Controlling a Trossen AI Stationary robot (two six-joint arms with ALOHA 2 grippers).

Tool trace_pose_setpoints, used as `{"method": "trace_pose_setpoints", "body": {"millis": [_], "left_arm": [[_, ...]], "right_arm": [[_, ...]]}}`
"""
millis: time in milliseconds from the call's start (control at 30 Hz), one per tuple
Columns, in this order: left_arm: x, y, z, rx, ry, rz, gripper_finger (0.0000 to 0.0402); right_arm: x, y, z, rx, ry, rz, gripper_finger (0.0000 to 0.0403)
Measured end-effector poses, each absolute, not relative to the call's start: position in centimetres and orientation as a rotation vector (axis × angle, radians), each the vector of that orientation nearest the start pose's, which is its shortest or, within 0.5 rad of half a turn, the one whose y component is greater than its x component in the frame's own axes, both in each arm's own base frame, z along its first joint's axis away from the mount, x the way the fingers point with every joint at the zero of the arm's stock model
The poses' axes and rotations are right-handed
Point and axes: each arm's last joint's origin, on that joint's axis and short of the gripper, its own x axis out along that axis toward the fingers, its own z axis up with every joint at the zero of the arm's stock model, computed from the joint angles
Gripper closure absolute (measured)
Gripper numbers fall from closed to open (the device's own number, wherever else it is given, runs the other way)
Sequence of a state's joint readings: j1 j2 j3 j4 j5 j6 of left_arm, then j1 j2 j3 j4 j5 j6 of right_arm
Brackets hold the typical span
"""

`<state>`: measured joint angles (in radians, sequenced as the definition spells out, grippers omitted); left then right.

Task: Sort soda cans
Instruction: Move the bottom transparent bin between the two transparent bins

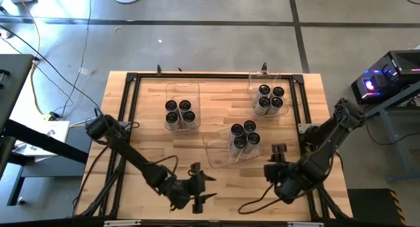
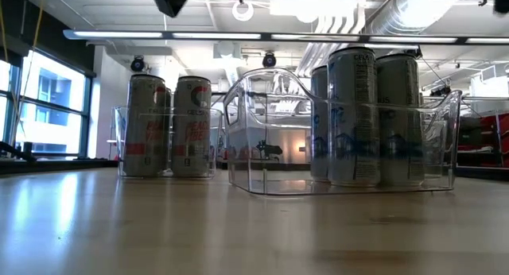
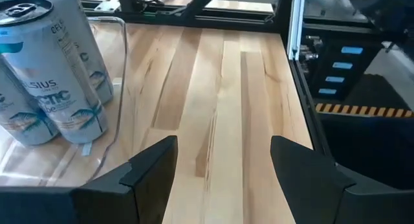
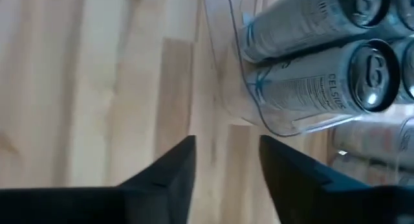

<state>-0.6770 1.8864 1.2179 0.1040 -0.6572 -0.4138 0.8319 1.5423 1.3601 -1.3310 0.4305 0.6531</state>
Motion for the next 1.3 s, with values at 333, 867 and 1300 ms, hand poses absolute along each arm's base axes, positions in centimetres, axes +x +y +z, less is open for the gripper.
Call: {"method": "trace_pose_setpoints", "body": {"millis": [333,867,1300], "left_arm": [[34.1,-22.3,19.5,-0.115,0.504,0.088,0.0161],[34.8,-19.2,16.2,-0.025,0.581,0.4,0.0161],[34.6,-16.7,15.5,-0.034,0.594,0.617,0.0161]], "right_arm": [[20.4,15.1,23.1,-0.419,1.266,0.05,0.0194],[22.0,14.9,22.6,-0.203,1.233,0.135,0.0202],[24.9,16.5,24.5,-0.102,0.878,0.186,0.0202]]}}
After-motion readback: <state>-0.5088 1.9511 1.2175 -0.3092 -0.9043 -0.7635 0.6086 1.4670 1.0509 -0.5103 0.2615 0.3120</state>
